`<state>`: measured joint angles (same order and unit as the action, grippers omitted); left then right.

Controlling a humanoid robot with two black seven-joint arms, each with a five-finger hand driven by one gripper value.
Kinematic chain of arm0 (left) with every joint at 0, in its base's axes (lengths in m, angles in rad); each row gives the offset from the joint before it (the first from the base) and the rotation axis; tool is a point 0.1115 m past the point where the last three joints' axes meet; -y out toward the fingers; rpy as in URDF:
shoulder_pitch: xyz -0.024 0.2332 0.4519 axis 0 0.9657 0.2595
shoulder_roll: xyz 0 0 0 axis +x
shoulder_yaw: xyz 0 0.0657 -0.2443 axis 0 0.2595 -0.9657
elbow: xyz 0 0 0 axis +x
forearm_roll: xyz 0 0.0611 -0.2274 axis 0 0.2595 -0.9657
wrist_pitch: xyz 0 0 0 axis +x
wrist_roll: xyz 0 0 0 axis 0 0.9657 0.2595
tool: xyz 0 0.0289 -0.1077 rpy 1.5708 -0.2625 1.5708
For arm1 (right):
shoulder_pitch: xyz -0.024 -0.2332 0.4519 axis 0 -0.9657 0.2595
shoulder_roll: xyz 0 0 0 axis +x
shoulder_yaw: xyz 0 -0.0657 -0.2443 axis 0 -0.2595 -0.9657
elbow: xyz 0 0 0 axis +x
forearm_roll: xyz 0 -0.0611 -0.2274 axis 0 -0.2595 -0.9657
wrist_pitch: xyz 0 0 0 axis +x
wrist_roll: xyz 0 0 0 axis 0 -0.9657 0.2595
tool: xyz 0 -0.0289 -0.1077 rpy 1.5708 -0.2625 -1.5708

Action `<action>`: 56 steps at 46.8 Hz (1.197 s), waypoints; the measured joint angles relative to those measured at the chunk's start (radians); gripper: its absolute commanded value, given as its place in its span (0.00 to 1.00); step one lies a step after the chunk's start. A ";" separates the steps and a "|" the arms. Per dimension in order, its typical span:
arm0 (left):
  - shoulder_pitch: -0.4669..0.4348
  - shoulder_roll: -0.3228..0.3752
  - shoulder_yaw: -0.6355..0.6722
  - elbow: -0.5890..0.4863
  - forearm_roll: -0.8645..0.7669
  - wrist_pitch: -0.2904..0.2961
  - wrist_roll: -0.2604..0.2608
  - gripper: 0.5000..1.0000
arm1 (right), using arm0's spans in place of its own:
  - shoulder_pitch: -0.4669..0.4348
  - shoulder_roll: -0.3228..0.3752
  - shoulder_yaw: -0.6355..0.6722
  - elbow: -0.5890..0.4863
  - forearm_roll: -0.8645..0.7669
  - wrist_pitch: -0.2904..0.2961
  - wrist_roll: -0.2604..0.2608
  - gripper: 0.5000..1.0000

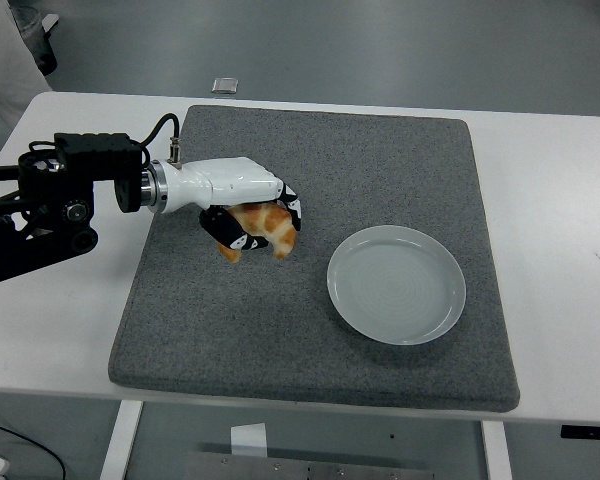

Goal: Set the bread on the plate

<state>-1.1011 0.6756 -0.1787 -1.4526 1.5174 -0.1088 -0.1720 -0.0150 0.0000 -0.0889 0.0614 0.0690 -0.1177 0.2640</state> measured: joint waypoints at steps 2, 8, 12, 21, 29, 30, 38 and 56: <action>-0.014 -0.023 0.003 0.015 -0.001 -0.002 0.000 0.00 | 0.000 0.000 0.000 0.000 0.000 0.000 0.000 0.86; -0.027 -0.103 0.009 0.067 -0.001 -0.008 0.000 0.00 | 0.000 0.000 0.000 0.000 0.000 0.000 0.000 0.86; -0.040 -0.146 0.010 0.103 -0.001 -0.008 0.000 0.00 | 0.000 0.000 0.000 0.000 0.000 0.000 0.000 0.86; -0.054 -0.237 0.011 0.158 0.001 -0.019 0.000 0.00 | 0.000 0.000 0.000 0.000 0.000 0.000 0.000 0.86; -0.060 -0.312 0.013 0.198 0.003 -0.027 0.000 0.00 | 0.000 0.000 0.000 0.000 0.000 0.000 0.000 0.86; -0.060 -0.318 0.013 0.199 0.003 -0.029 0.000 0.00 | 0.000 0.000 0.000 0.000 0.000 0.000 0.000 0.86; -0.086 -0.366 0.013 0.226 0.004 -0.040 0.000 0.00 | 0.000 0.000 0.000 0.000 0.000 0.000 0.000 0.86; -0.093 -0.514 0.030 0.377 0.009 -0.063 -0.001 0.00 | -0.001 0.000 0.000 0.000 0.000 0.000 0.000 0.86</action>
<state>-1.1940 0.1619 -0.1488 -1.0754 1.5264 -0.1721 -0.1727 -0.0156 0.0000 -0.0890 0.0614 0.0690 -0.1179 0.2638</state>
